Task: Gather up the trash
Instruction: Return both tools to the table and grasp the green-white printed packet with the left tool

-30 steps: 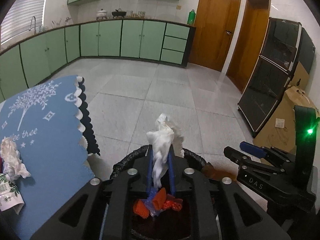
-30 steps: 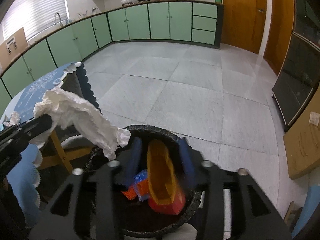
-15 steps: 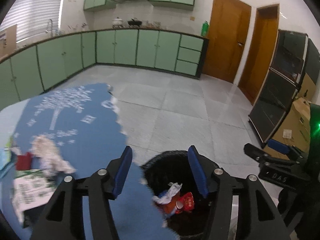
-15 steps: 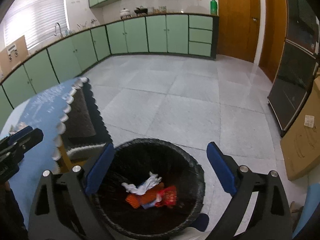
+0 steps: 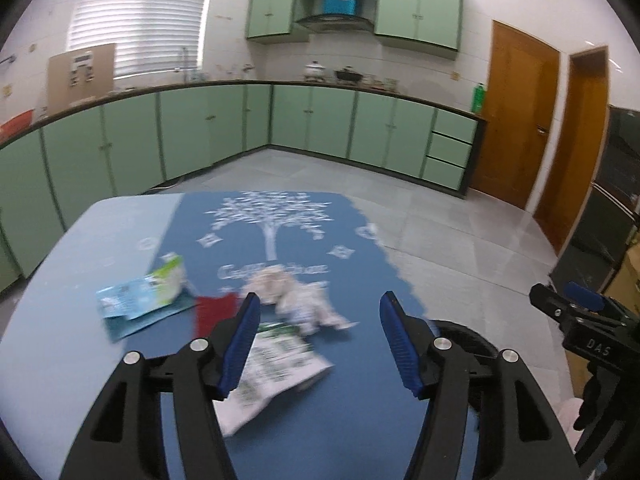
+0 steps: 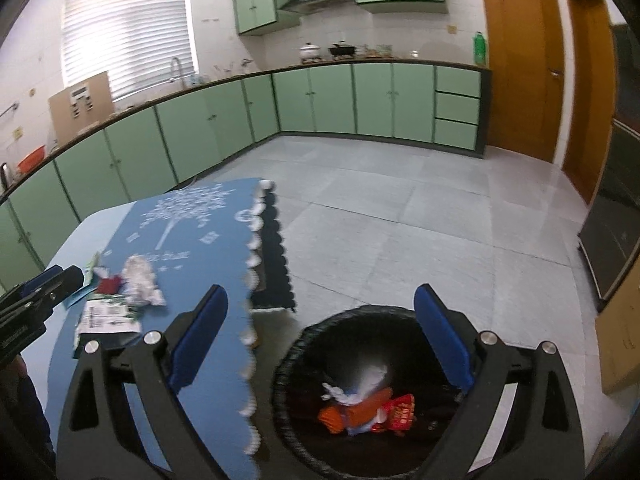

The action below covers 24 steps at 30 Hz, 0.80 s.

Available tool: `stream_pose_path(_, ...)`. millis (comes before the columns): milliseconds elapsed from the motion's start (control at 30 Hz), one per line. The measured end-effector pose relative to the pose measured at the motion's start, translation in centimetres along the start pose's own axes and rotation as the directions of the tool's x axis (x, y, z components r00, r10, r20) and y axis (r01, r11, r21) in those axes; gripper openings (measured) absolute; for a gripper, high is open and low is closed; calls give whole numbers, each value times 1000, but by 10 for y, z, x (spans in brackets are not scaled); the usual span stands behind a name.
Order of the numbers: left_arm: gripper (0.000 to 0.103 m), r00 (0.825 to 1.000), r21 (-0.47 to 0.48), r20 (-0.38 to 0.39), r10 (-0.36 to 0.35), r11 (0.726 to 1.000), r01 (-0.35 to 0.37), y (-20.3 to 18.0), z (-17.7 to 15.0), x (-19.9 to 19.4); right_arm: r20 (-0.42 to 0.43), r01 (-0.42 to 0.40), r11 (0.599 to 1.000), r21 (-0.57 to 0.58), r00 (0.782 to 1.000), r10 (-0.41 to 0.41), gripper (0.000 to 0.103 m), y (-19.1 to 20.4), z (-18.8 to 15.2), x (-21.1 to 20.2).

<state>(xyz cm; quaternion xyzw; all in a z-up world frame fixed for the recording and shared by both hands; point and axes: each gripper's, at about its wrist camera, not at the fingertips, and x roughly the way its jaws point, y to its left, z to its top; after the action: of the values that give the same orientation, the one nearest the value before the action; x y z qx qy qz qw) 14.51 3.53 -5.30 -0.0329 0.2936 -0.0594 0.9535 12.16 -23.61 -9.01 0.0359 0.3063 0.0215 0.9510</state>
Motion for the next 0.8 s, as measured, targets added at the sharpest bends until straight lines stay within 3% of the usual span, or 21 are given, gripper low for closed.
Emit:
stream_pose_path(267,63,997,-21,-23,69,997,-70,41,-16,-3,3,-22,998,-51,1000,22,92,36,0,1)
stream_pose_path(800,67,991,-31,-101,86,996,-90,36,-45,10,-36,-48,996,-82,998,45,92,55,-10,13)
